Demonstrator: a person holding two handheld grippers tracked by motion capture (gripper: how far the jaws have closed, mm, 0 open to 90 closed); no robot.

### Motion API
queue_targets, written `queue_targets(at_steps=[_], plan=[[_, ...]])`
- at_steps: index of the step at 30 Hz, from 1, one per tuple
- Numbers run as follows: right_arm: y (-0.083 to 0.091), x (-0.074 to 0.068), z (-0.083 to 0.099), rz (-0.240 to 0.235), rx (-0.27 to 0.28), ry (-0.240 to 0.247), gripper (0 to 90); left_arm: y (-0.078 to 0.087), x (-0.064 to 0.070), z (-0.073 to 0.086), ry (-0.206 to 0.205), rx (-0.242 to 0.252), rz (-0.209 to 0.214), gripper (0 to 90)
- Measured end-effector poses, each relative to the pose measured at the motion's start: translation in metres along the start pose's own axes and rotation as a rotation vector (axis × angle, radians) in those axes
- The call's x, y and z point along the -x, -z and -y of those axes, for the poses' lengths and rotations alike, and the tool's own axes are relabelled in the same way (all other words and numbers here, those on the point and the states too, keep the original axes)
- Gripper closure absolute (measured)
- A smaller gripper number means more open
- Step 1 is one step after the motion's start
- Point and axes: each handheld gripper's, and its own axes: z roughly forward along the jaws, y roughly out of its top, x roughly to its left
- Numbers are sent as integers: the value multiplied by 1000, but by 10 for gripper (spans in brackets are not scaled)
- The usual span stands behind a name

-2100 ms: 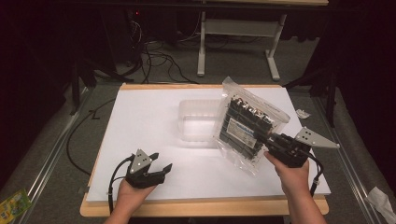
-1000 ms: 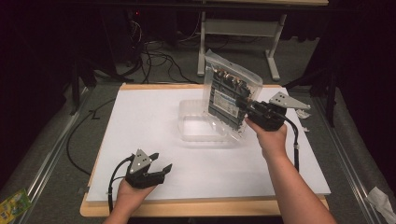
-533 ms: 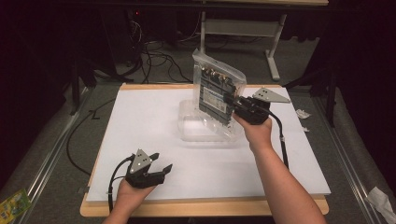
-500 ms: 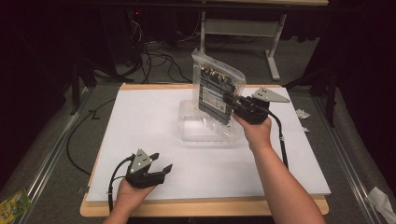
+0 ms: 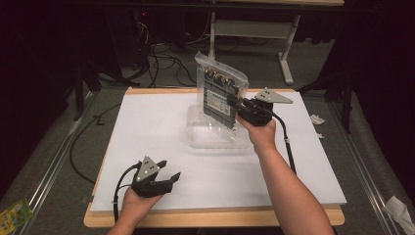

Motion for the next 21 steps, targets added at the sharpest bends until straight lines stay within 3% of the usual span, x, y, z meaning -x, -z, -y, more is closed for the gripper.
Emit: queue_targets(at_steps=[11,21], plan=[[-21,-2,4,-18,-38,56,760,-1,0,0,5,-5,7,339],[-35,-2,19,-19,-75,63,759,0,3,-1,19,5,18,339]])
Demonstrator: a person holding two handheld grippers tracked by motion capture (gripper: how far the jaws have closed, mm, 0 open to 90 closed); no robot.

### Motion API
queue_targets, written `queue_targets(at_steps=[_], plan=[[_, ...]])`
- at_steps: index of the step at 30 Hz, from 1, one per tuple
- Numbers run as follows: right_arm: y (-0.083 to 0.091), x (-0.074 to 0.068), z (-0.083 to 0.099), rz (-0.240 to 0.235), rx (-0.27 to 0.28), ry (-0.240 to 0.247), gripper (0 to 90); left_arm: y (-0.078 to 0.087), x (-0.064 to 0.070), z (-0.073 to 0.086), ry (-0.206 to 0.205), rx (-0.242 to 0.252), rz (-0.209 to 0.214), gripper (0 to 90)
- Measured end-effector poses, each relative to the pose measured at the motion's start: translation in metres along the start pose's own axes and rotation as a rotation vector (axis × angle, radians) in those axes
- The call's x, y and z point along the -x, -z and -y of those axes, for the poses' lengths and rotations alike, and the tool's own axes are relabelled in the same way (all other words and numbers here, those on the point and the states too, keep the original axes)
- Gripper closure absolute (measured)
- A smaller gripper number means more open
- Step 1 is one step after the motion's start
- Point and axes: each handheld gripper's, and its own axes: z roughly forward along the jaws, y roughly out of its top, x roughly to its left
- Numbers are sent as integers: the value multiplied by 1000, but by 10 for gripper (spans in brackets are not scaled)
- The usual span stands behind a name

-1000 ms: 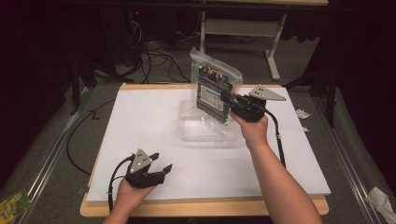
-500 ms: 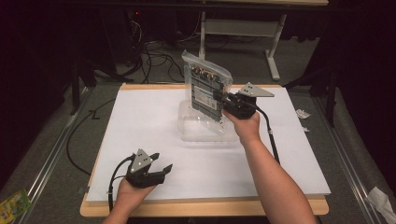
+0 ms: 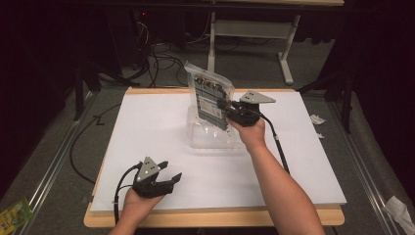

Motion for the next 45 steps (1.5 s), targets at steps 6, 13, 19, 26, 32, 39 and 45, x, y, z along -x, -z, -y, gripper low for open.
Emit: queue_targets(at_steps=[6,13,19,26,32,39,45], plan=[[-2,2,7,-3,-15,-16,759,-1,1,0,2,-2,6,339],[4,5,17,-2,-11,-57,759,-1,1,0,0,-5,10,340],[9,8,27,-3,-15,-85,758,-2,2,-1,3,-4,11,339],[13,11,35,-2,-18,-114,758,-3,2,-1,3,-6,13,339],[16,14,42,2,-22,-151,756,-3,3,-1,4,-5,15,339],[17,17,46,9,-20,-187,751,-4,3,-1,-1,-10,17,339],[16,18,46,10,-28,-199,748,-4,2,-1,6,-6,16,338]])
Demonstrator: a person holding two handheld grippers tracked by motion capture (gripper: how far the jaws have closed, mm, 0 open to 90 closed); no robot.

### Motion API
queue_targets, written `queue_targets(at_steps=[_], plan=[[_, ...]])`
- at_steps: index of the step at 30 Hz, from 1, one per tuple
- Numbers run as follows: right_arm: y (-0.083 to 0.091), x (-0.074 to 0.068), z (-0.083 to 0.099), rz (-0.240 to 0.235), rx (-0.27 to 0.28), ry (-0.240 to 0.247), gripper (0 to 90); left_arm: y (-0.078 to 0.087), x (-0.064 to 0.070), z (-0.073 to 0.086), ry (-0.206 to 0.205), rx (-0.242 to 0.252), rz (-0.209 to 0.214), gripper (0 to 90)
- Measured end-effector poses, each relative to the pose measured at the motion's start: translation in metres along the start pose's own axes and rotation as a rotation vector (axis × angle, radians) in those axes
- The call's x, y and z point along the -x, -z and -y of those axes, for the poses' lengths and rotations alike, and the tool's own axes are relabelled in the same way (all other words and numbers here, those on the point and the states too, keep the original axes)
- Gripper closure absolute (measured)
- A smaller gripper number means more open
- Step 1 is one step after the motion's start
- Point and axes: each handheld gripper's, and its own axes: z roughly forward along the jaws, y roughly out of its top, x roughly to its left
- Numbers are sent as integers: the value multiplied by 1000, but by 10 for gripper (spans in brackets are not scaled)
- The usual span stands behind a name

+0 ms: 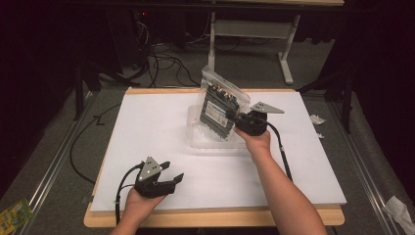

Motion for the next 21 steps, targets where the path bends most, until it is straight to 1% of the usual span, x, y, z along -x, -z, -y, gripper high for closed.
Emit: queue_targets(at_steps=[5,7,9,12,17,21], plan=[[-1,1,-1,2,-2,-11,745,-1,0,0,2,0,4,338],[-1,1,-2,13,-16,-16,731,-1,0,0,-2,-3,2,336],[-1,1,-2,17,-21,-23,729,-1,-1,0,2,2,0,336],[-1,0,-4,26,-28,-15,708,0,-1,0,3,2,-2,336],[-2,-1,-5,27,-34,-20,638,0,-2,0,5,3,0,336],[-3,-2,-7,37,-41,-27,553,0,-2,0,4,3,0,336]])
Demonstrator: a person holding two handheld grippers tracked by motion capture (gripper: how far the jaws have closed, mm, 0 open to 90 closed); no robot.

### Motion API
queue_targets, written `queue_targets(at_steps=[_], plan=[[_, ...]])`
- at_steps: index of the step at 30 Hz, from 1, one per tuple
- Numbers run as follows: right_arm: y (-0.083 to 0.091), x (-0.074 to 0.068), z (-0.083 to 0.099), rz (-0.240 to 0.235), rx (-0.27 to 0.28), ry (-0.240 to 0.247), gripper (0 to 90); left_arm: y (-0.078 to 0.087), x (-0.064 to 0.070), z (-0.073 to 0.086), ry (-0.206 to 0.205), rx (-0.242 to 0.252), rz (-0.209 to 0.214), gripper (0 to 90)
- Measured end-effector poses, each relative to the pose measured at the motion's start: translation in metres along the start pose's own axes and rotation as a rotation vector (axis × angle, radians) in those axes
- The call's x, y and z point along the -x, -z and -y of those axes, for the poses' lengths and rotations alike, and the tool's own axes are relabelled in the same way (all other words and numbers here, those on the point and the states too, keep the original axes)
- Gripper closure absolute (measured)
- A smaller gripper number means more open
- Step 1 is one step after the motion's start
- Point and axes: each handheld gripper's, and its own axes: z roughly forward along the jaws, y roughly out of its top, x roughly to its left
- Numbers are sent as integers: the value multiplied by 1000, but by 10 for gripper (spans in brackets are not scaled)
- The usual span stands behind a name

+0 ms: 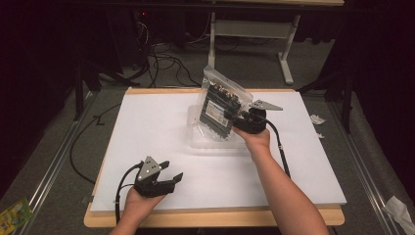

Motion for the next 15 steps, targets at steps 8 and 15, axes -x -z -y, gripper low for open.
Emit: queue_targets(at_steps=[8,15], plan=[[1,2,-2,11,-13,-1,366,-1,0,0,1,0,-1,336],[2,-1,-6,27,-13,32,254,-1,1,-1,-5,-3,-2,336]])
